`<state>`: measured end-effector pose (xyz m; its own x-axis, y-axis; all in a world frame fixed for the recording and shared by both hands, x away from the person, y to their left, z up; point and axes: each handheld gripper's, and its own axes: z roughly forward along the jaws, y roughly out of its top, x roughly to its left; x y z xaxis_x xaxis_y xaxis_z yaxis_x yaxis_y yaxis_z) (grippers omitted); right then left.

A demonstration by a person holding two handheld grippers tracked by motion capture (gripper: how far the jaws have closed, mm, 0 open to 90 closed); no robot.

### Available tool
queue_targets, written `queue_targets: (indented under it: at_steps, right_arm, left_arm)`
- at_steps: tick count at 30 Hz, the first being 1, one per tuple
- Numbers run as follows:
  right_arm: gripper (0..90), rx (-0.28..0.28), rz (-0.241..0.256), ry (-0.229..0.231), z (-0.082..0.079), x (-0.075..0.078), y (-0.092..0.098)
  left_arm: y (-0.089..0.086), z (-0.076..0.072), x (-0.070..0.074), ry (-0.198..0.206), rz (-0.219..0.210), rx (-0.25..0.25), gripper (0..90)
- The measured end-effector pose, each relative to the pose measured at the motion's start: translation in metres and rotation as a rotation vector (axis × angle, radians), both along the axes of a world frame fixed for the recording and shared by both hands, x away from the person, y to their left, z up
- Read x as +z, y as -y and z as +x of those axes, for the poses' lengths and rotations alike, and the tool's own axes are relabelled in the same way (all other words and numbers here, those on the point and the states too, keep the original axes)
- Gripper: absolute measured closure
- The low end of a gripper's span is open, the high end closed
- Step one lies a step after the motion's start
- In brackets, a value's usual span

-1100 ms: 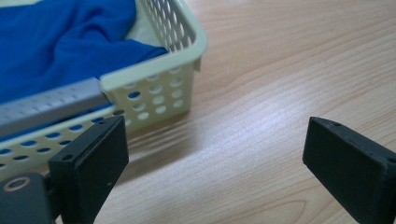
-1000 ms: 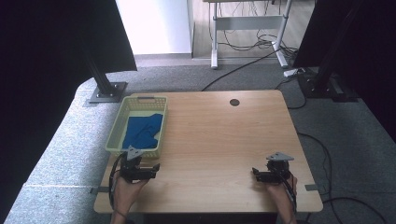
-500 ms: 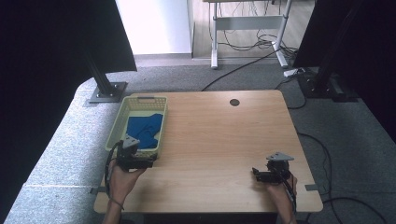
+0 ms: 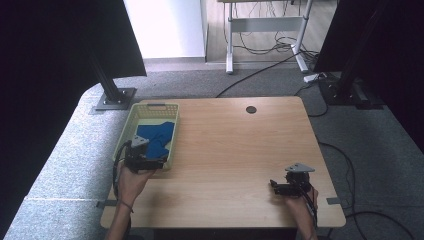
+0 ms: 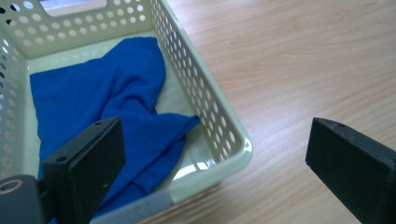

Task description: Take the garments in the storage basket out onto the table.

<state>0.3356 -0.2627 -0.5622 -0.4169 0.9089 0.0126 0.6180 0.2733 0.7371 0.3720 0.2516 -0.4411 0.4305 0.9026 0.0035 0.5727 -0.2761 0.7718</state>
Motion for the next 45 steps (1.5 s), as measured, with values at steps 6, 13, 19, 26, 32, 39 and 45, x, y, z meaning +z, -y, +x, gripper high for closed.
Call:
queue_targets:
  at_steps: [6,13,19,26,32,39,45]
  right_arm:
    - [8.9,0.001,0.000,0.000,0.000,0.000,0.000]
    - [8.9,0.003,0.000,0.000,0.000,0.000,0.000]
    - [8.9,0.006,0.000,0.000,0.000,0.000,0.000]
    - [8.9,0.006,0.000,-0.001,0.000,0.000,0.000]
    - [8.9,0.008,-0.001,-0.001,0.000,0.000,0.000]
    - [8.9,0.010,0.000,-0.001,0.000,0.000,0.000]
    - [8.9,0.011,0.000,-0.001,0.000,0.000,0.000]
  left_arm:
    - [-0.002,0.012,0.006,0.015,-0.009,0.020,3.7]
    - [-0.004,0.026,0.009,0.014,-0.008,0.034,3.6]
    - [-0.008,0.040,0.008,0.023,-0.018,0.055,3.1]
    - [-0.012,0.056,0.006,0.011,-0.020,0.078,2.4]
    - [-0.015,0.069,0.005,0.001,-0.009,0.074,2.8]
    - [-0.021,0.087,0.004,-0.011,-0.012,0.101,3.2]
    - [-0.024,0.098,0.000,-0.025,-0.015,0.117,3.5]
